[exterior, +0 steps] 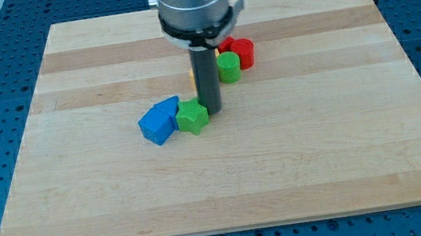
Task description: Push the blue cube towards bottom
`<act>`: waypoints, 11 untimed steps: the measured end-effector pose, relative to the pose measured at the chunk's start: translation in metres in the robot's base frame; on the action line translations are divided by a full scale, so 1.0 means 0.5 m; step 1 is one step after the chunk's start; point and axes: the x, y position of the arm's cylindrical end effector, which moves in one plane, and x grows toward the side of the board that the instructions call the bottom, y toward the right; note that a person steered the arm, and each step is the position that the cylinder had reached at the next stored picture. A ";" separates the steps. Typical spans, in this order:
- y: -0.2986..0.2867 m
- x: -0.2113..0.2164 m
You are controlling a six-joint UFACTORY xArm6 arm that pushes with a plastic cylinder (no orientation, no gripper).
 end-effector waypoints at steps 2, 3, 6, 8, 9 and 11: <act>-0.175 -0.056; -0.249 -0.060; -0.244 0.026; -0.053 0.113; -0.017 0.168; -0.137 0.140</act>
